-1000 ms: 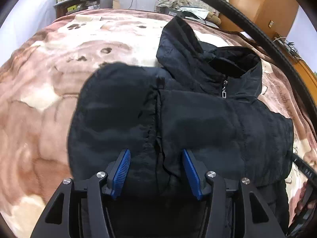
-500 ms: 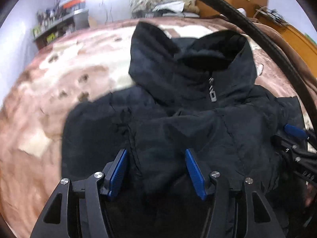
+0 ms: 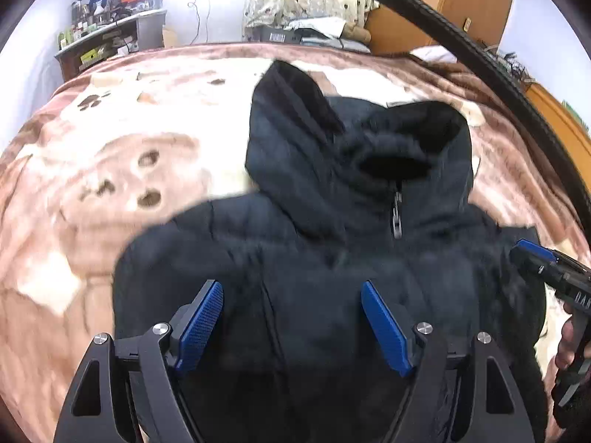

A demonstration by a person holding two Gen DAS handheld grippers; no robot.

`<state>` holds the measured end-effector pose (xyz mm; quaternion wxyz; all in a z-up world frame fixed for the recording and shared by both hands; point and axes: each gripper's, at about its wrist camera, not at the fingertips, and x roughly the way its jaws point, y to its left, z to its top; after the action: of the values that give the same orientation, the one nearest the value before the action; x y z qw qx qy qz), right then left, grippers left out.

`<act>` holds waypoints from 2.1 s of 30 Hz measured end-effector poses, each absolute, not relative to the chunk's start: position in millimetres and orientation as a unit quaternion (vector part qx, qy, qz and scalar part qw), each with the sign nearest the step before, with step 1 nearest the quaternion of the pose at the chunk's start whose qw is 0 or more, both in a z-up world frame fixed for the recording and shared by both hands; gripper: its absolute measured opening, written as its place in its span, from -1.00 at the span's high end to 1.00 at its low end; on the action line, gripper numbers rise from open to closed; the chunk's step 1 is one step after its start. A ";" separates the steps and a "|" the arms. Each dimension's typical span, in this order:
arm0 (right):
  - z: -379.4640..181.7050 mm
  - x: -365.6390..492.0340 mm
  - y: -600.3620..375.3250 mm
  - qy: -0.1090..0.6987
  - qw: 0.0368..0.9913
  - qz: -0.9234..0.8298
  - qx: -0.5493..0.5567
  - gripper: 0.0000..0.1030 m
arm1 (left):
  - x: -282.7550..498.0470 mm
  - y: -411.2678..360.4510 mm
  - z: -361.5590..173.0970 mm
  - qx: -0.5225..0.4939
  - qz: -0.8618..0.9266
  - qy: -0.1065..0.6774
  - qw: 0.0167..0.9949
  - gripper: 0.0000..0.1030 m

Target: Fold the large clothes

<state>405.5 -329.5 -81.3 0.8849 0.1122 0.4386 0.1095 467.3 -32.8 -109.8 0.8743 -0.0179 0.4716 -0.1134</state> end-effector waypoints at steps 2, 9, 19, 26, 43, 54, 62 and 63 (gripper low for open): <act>-74.4 419.6 -340.9 0.430 0.888 0.095 0.134 -0.17 | 484.9 -22.6 -100.6 -0.035 -0.104 0.470 0.876 -0.51; -67.0 486.3 -398.7 0.424 0.861 0.060 0.274 -0.27 | 555.5 6.6 -71.7 -0.084 -0.075 0.464 0.879 -0.52; -103.0 556.3 -418.2 0.444 0.812 0.048 0.376 -0.30 | 654.0 19.4 -90.3 -0.200 -0.083 0.495 0.842 -0.72; -138.7 578.9 -397.0 0.486 0.771 0.070 0.406 0.23 | 682.8 1.6 -144.1 -0.238 -0.058 0.528 0.813 -0.66; -61.2 484.4 -355.5 0.397 0.888 0.132 0.192 0.79 | 590.5 -2.8 -79.6 -0.178 -0.125 0.452 0.865 0.88; -69.5 379.4 -329.8 0.401 0.902 0.152 0.053 0.64 | 487.4 45.9 -96.7 -0.210 -0.119 0.448 0.861 0.87; -94.2 345.4 -367.3 0.438 0.886 0.087 0.120 0.54 | 444.7 83.5 -112.3 -0.246 -0.083 0.464 0.847 0.83; -96.2 341.2 -373.8 0.442 0.883 0.078 0.136 0.54 | 441.4 88.6 -114.6 -0.254 -0.077 0.468 0.843 0.83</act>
<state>341.2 -373.8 -96.2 0.8830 0.1361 0.4425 0.0780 441.4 88.6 -114.6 0.8434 -0.2535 0.4675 -0.0766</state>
